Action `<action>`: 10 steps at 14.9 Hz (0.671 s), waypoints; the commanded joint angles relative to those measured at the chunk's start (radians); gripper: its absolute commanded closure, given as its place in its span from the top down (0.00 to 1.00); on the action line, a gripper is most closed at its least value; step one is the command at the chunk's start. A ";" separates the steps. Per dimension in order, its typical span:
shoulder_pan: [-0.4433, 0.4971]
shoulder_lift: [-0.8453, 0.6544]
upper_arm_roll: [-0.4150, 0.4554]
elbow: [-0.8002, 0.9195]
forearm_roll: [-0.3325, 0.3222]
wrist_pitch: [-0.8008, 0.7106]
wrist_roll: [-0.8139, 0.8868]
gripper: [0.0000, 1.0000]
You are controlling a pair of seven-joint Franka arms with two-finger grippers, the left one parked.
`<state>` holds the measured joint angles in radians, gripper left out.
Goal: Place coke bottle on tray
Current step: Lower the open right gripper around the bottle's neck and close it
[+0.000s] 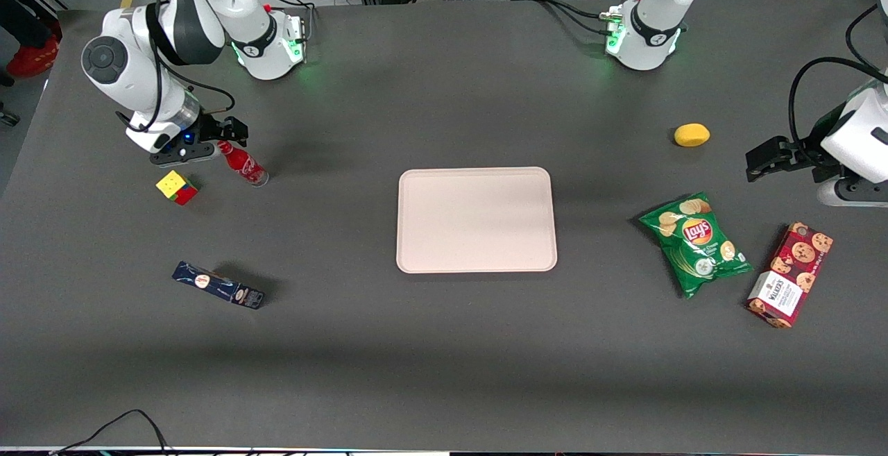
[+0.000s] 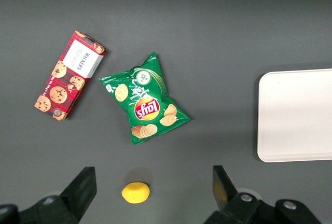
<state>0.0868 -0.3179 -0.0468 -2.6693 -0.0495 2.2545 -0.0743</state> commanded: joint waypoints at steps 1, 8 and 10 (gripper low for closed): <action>-0.010 -0.027 -0.001 -0.032 -0.015 0.027 -0.025 1.00; -0.010 -0.024 -0.001 -0.047 -0.015 0.047 -0.027 0.68; -0.010 -0.024 -0.001 -0.047 -0.015 0.047 -0.035 0.57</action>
<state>0.0866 -0.3179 -0.0468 -2.6972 -0.0550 2.2813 -0.0764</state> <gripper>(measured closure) 0.308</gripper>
